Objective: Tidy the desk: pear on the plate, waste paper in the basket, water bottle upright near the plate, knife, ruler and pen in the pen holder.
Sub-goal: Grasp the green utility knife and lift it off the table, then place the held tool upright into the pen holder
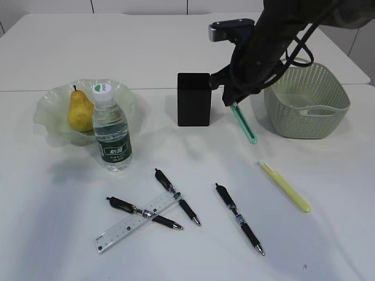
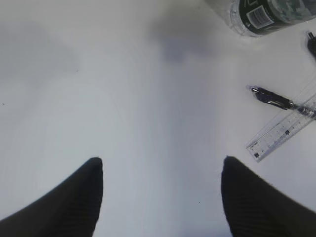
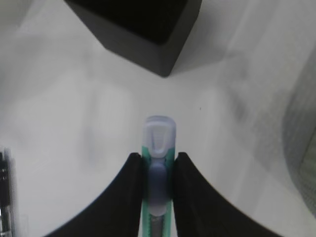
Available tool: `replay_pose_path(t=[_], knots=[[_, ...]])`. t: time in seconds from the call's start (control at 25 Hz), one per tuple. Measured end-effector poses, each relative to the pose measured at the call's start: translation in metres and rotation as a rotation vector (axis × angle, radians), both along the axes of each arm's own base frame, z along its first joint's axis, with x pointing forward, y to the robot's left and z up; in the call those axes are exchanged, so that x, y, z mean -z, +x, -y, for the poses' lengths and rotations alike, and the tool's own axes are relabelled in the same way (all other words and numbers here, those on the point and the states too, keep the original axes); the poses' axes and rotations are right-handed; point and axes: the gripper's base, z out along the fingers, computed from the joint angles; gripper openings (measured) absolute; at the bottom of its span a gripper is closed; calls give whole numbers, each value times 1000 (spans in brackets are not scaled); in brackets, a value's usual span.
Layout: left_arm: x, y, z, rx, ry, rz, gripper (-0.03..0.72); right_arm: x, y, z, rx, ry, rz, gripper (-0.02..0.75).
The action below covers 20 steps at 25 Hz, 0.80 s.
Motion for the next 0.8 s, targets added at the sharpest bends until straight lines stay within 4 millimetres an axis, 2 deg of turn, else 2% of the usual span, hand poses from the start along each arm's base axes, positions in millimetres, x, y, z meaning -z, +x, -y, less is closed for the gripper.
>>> replay_pose_path(t=[0.12,0.36,0.8], knots=[[0,0,0,0,-2,0,528,-11,5,-1,11,32,92,134],[0,0,0,0,-2,0,528,-22,17,-9,52,151,248,134],[0,0,0,-1,-4,0,528,-42,35,-11,48,196,549,134]])
